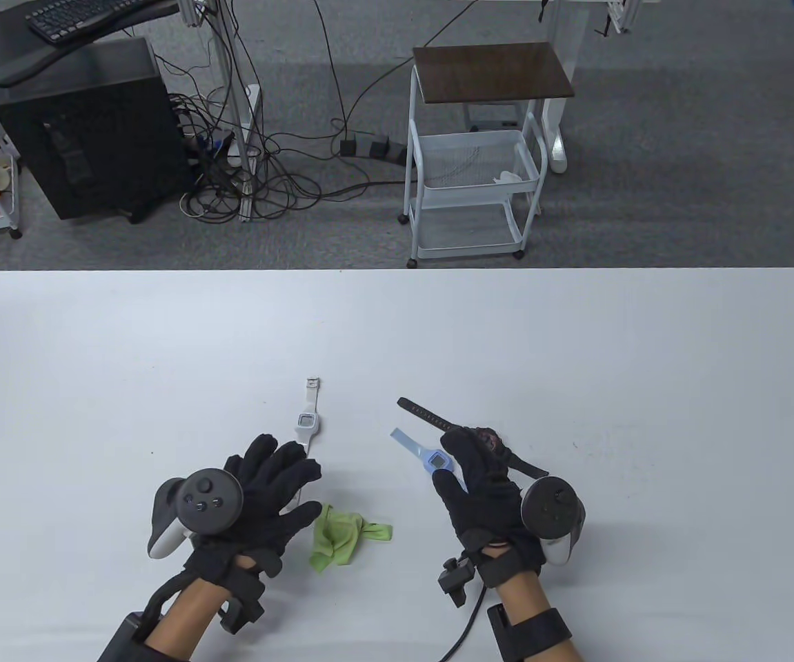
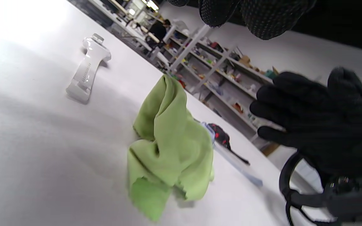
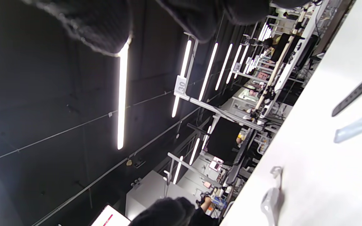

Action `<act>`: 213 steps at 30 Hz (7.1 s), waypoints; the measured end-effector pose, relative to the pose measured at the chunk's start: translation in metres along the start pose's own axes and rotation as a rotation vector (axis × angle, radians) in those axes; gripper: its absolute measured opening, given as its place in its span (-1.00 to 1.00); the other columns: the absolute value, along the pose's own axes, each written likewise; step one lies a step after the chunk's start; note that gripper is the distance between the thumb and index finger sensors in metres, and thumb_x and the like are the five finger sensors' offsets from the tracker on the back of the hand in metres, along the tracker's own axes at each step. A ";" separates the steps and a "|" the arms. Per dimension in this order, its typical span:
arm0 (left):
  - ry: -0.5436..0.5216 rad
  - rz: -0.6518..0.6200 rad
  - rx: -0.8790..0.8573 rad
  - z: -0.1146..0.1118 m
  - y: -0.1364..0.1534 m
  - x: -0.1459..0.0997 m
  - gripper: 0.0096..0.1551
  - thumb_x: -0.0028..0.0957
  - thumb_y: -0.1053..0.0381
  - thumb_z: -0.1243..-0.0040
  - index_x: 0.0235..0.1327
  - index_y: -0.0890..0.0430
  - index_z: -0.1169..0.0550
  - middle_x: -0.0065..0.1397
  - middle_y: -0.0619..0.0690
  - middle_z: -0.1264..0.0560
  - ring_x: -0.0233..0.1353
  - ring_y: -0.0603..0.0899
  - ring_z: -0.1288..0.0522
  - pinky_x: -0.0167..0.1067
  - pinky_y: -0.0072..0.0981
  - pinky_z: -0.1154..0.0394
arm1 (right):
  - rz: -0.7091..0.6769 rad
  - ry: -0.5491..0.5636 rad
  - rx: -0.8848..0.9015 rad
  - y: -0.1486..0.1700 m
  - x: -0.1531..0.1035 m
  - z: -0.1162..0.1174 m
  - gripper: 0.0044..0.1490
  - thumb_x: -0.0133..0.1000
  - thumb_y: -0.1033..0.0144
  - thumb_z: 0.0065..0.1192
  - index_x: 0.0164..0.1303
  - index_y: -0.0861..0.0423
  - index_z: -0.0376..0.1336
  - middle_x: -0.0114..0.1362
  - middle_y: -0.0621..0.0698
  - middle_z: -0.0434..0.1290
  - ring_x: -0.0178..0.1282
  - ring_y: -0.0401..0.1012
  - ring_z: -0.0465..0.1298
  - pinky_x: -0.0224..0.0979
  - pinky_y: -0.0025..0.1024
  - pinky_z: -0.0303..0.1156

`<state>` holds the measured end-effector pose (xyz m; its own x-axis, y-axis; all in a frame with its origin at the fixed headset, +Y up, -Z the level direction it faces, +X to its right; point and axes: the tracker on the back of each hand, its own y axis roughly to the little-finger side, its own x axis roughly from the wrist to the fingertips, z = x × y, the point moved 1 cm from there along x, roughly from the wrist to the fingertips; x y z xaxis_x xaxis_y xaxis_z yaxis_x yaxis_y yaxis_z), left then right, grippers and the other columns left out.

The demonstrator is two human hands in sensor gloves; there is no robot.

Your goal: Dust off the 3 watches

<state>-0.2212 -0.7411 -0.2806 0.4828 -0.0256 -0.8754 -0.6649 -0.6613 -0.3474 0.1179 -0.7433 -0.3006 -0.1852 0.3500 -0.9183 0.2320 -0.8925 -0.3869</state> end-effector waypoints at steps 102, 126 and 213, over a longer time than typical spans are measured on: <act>-0.177 0.101 0.071 0.051 0.000 -0.027 -0.51 0.26 -0.26 -0.11 0.39 -0.12 -0.47 0.76 0.04 -0.07 0.74 0.40 0.31 0.33 0.56 0.42 | 0.330 -0.467 -0.804 0.024 0.128 0.061 -0.16 -0.14 0.02 0.54 0.18 0.32 0.41 0.20 0.42 0.48 0.06 0.30 0.44 0.31 0.49 -0.04; -0.157 0.125 0.076 0.050 0.004 -0.025 -0.51 0.26 -0.26 -0.11 0.39 -0.12 -0.47 0.76 0.05 -0.07 0.73 0.40 0.31 0.33 0.56 0.43 | 0.338 -0.466 -1.202 0.050 0.136 0.111 -0.33 -0.18 0.07 0.54 0.04 0.19 0.50 0.15 0.30 0.54 0.05 0.21 0.46 0.37 0.44 -0.03; -0.095 -0.024 -0.145 0.041 0.007 -0.019 -0.51 0.30 -0.20 0.02 0.46 -0.15 -0.36 0.70 -0.14 -0.29 0.79 0.33 0.06 0.37 0.57 0.36 | -0.096 -0.064 -0.458 -0.061 0.093 0.029 -0.52 -0.09 0.10 0.26 -0.12 0.14 0.47 -0.32 0.04 0.77 -0.52 -0.16 0.75 0.04 0.03 0.50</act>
<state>-0.2590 -0.7143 -0.2801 0.4366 0.0577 -0.8978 -0.5614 -0.7623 -0.3220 0.0589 -0.6650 -0.3600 -0.2819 0.3938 -0.8749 0.6053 -0.6344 -0.4807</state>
